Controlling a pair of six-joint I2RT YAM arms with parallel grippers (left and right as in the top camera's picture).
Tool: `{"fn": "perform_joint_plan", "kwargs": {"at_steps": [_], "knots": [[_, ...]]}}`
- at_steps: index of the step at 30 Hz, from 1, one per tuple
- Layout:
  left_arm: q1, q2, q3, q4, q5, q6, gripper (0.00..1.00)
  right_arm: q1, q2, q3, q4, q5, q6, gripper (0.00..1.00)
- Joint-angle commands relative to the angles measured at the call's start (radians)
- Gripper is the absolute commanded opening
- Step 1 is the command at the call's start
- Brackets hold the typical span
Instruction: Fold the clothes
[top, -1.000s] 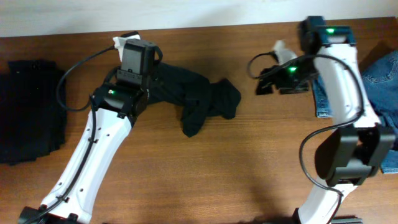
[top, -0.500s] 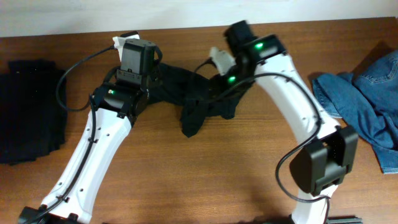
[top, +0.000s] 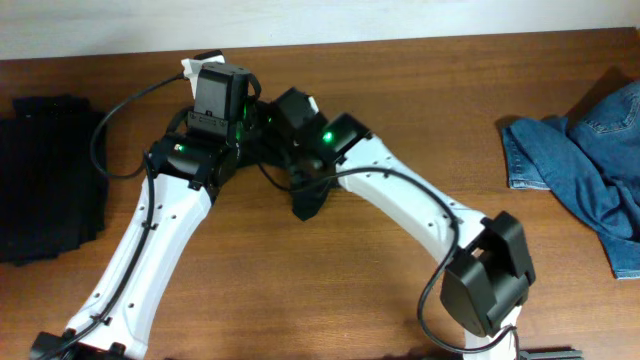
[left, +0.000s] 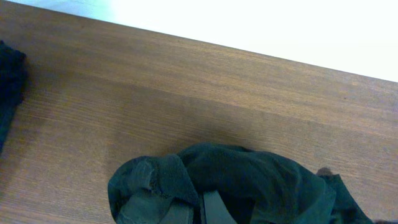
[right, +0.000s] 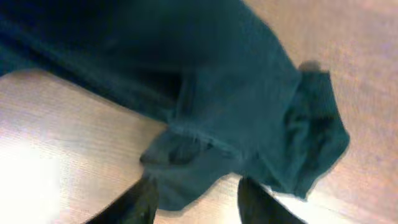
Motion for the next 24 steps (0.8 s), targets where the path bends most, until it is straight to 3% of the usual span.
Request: {"fn": "perform_joint_plan", "kwargs": {"at_steps": [1,11,24], "knots": [[0.003,-0.007,0.006,0.010,-0.014,0.017,0.02,0.002,-0.013,-0.085,0.085,0.094,0.060,0.45],[0.003,-0.007,0.006,0.018,-0.014,0.032,0.02,0.010,-0.013,-0.183,0.281,0.109,0.060,0.45],[0.003,-0.007,0.006,0.025,-0.014,0.032,0.02,0.064,0.010,-0.184,0.338,0.153,0.060,0.45]]}}
